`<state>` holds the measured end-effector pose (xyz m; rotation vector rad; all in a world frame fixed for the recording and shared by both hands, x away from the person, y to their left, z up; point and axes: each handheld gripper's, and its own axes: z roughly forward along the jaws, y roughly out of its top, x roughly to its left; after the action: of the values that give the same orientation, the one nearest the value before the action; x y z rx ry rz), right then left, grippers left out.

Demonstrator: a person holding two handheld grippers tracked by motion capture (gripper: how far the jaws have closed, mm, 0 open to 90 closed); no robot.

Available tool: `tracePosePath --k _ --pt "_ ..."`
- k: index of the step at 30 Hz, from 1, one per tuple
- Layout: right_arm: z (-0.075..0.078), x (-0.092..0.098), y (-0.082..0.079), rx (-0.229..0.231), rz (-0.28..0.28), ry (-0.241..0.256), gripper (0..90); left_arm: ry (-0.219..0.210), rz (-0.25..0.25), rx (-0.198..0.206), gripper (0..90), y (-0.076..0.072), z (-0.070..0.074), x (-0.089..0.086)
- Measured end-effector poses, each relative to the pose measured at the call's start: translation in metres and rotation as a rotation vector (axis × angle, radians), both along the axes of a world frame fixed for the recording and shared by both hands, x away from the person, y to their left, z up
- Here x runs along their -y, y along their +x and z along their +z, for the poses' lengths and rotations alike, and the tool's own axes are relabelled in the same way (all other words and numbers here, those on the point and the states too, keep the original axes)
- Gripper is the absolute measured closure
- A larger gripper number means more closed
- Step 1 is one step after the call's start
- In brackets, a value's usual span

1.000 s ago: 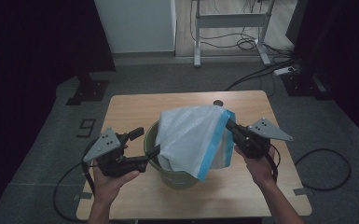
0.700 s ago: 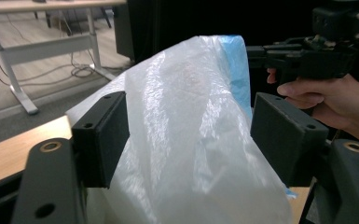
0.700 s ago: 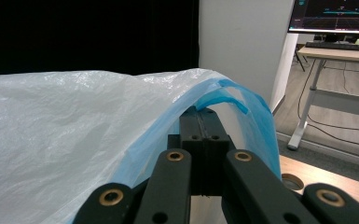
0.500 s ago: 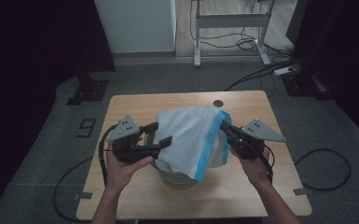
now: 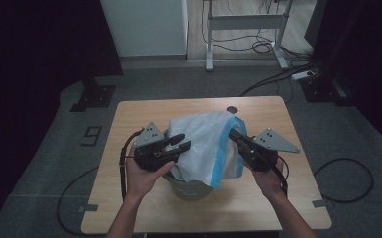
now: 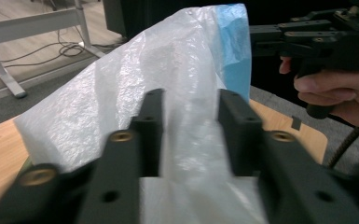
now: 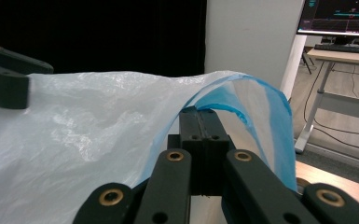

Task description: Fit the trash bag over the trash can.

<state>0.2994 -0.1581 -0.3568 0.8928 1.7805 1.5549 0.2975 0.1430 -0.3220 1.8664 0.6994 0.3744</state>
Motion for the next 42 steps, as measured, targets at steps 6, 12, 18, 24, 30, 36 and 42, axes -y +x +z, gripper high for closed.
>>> tracePosePath --k 6,12,18,24,30,36,42 --pt "-0.004 0.002 0.001 -0.011 -0.009 0.002 89.5 -0.11 0.066 0.058 87.7 -0.001 -0.007 -0.014" --pt "-0.008 0.004 0.002 -0.029 -0.012 0.014 89.5 -0.212 0.105 0.106 89.7 -0.005 -0.009 -0.029" --pt "-0.013 0.006 0.002 -0.041 -0.01 0.012 89.6 -0.256 0.134 0.112 89.8 -0.006 -0.011 -0.04" --pt "-0.014 0.011 0.002 -0.043 -0.018 -0.001 89.5 -0.303 0.153 0.098 89.9 -0.005 -0.015 -0.051" --pt "-0.016 0.024 0.0 -0.058 -0.033 -0.006 89.5 -0.324 0.194 0.075 89.9 -0.005 -0.021 -0.068" --pt "-0.024 0.039 -0.004 -0.083 -0.009 0.0 89.5 -0.319 0.208 0.041 89.8 -0.006 -0.033 -0.077" --pt "-0.025 0.044 -0.015 -0.072 0.022 0.007 89.5 -0.284 0.184 0.023 88.9 -0.012 -0.044 -0.078"
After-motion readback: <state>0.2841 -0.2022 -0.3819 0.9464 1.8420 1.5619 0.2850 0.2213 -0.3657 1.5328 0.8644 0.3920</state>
